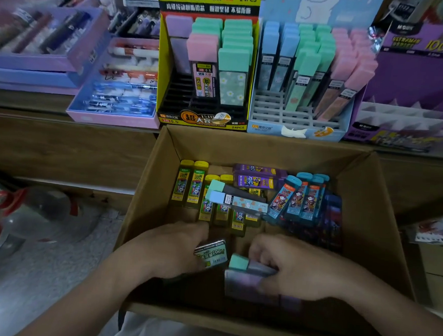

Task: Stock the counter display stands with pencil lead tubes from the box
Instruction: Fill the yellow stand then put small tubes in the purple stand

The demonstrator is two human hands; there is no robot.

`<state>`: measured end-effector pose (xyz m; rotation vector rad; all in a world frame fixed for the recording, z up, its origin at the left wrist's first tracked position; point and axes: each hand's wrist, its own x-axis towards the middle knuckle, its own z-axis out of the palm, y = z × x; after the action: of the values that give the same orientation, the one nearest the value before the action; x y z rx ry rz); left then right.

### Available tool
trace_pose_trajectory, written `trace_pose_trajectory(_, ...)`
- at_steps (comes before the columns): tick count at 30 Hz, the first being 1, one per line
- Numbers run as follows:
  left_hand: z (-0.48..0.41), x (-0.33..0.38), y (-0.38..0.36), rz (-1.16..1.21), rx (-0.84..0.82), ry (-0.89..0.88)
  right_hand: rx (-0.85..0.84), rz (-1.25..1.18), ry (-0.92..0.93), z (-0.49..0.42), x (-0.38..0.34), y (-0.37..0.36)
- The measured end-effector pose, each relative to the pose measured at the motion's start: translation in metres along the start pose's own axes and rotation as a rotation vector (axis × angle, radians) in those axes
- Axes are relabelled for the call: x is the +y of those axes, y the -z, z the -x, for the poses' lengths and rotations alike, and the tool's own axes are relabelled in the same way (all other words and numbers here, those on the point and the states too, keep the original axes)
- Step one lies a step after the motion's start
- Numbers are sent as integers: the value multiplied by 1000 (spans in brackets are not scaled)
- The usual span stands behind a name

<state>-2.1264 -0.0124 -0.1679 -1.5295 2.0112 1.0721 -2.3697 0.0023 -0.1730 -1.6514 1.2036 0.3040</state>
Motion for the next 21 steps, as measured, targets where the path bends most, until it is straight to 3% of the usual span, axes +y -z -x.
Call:
trace_pose_trajectory(3,0,-5,7,193,96,-17,109,-313,8,3,5,17)
trace_pose_trajectory(7,-2,-4,19,653,114,-69,225,-746,28,1,6,30)
trace_pose_trajectory(12,-2,0,38,849,206,-207,269,-1098,99,-2,-2,32)
trace_pose_trajectory(16,-1,5,46,951,300,-216,242,-1272,144,-2,-12,35)
trace_pose_trajectory(21,-4,14,44,1380,355,-185,312,-1417,129,-6,-26,40)
